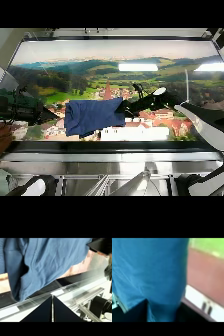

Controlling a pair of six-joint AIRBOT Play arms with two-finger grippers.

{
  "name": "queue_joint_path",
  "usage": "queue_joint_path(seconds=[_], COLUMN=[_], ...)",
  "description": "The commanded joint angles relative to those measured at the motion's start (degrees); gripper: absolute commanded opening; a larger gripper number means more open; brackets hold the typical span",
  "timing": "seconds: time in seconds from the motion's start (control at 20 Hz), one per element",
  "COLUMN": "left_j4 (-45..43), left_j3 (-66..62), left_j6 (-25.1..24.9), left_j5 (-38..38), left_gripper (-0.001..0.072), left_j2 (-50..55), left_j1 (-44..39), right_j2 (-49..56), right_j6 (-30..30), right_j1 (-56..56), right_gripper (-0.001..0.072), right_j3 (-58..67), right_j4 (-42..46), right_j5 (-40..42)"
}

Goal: Fold the shirts.

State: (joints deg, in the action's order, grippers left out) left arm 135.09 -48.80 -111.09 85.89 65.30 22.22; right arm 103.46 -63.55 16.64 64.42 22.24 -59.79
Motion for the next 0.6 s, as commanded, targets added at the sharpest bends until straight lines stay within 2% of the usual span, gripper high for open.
queue_joint_path(seconds=[0.0, 0.05, 0.15, 0.25, 0.45, 0.55], left_j4=[-0.02, -0.02, -0.02, -0.02, -0.02, -0.02], left_j3=[-0.04, -0.04, -0.04, -0.04, -0.04, -0.04], left_j6=[-0.13, -0.13, -0.13, -0.13, -0.20, -0.52], left_j5=[0.09, 0.09, 0.11, -0.24, -0.44, -0.98], left_gripper=[0.0031, 0.0031, 0.0031, 0.0031, 0.0031, 0.0030], left_j2=[0.04, 0.04, 0.04, 0.07, 0.07, 0.07], left_j1=[0.07, 0.07, 0.07, 0.07, 0.07, 0.07], right_j2=[0.48, 0.35, -1.75, -7.69, -26.21, -36.70], right_j6=[6.84, 8.00, 10.69, 9.18, -7.13, -13.16], right_j1=[1.20, 0.50, -2.84, -9.84, -31.65, -43.93], right_gripper=[0.0041, 0.0018, 0.0016, 0.0015, 0.0015, 0.0014], right_j3=[0.09, 0.26, 0.63, 0.57, -0.15, -2.40], right_j4=[-11.69, -13.79, -15.96, -11.47, 15.41, 26.97], right_j5=[-0.42, -1.11, -4.11, -5.51, -5.42, -5.20])
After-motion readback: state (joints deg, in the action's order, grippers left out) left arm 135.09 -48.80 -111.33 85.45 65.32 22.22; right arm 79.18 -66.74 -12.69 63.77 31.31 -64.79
